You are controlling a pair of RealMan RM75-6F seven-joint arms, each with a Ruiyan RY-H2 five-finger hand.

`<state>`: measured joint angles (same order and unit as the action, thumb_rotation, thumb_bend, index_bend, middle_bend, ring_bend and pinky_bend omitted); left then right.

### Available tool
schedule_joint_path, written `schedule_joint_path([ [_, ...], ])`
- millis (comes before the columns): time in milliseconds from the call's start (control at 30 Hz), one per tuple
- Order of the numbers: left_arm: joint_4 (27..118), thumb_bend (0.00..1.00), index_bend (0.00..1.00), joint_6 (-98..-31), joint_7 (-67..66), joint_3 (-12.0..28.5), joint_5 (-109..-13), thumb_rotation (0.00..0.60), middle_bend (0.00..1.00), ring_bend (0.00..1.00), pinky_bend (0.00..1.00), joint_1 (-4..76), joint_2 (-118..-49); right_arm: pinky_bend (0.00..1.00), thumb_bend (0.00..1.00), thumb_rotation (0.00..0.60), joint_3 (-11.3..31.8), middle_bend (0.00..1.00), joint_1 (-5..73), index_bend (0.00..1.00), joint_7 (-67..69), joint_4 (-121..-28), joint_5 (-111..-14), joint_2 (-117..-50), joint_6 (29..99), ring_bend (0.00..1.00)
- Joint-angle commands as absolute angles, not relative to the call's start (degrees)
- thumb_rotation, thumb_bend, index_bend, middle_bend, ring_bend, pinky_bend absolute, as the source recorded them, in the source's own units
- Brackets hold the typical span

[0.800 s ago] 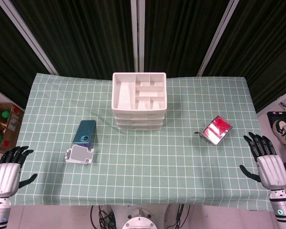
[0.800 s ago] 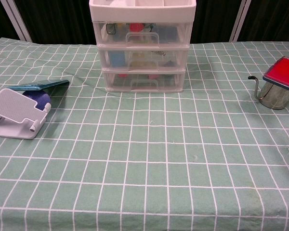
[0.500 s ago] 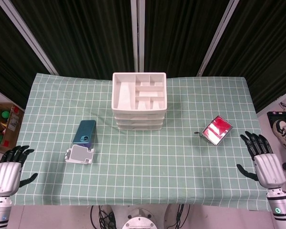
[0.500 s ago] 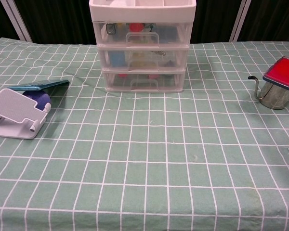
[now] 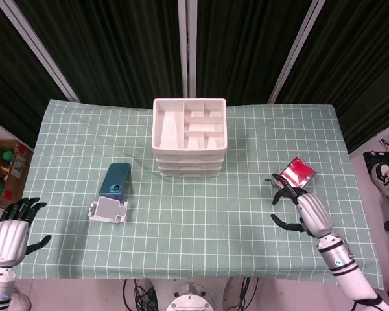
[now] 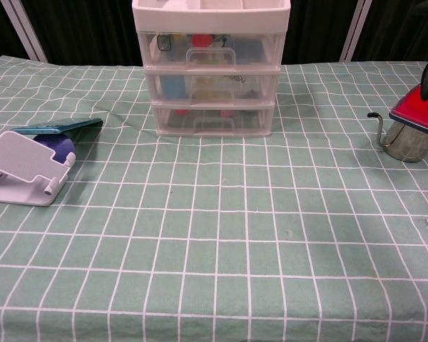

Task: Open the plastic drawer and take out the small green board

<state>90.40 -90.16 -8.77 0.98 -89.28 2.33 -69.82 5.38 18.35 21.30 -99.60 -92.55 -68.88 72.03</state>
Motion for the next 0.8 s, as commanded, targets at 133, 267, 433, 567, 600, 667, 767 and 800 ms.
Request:
schedule_joint_path([
  [133,89.1,0.00,0.25,-90.0,-7.5,0.9,-89.1,0.600,0.19,0.14,0.21,2.2,-70.2,0.60,0.37,0.600,10.0,0.70,30.0,0.06,41.6,-99.8,-83.9,-76.8,55.3,0.62],
  [267,88.3,0.00,0.25,-89.9,-6.6,1.0,-89.0,0.600,0.19,0.14,0.21,2.3,-70.4,0.62,0.43,0.600,11.7,0.72,33.8,0.06,45.5,-95.7,-80.5,-82.5,50.6,0.66],
  [433,87.4,0.00,0.25,-89.9,-5.6,1.2,-89.0,0.600,0.19,0.14,0.21,2.3,-70.4,0.62,0.45,0.600,14.3,0.73,37.7,0.06,49.6,-90.6,-77.1,-89.0,47.0,0.67],
  [567,87.0,0.00,0.25,-90.2,-5.0,1.2,-88.9,0.600,0.19,0.14,0.21,2.1,-70.5,0.62,0.46,0.600,16.2,0.73,39.2,0.06,52.3,-87.8,-74.9,-92.6,46.0,0.67],
  [600,86.9,0.00,0.25,-90.2,-4.9,1.2,-88.9,0.600,0.19,0.14,0.21,2.0,-70.5,0.62,0.46,0.600,16.5,0.73,39.5,0.06,52.6,-87.2,-74.4,-93.2,45.8,0.67],
  [667,86.7,0.00,0.25,-90.2,-4.7,1.2,-88.8,0.600,0.19,0.14,0.21,2.0,-70.5,0.62,0.46,0.600,17.1,0.73,40.3,0.06,52.5,-85.8,-73.6,-94.4,45.3,0.67],
  [767,86.4,0.00,0.25,-90.3,-4.4,1.3,-88.7,0.600,0.19,0.14,0.21,1.9,-70.6,0.62,0.47,0.600,17.9,0.73,41.1,0.06,53.0,-84.4,-73.1,-95.6,44.8,0.67],
  [800,86.3,0.00,0.25,-90.4,-4.4,1.3,-88.6,0.600,0.19,0.14,0.21,1.8,-70.6,0.62,0.47,0.600,18.1,0.73,41.4,0.06,53.2,-84.0,-73.1,-95.8,44.6,0.67],
])
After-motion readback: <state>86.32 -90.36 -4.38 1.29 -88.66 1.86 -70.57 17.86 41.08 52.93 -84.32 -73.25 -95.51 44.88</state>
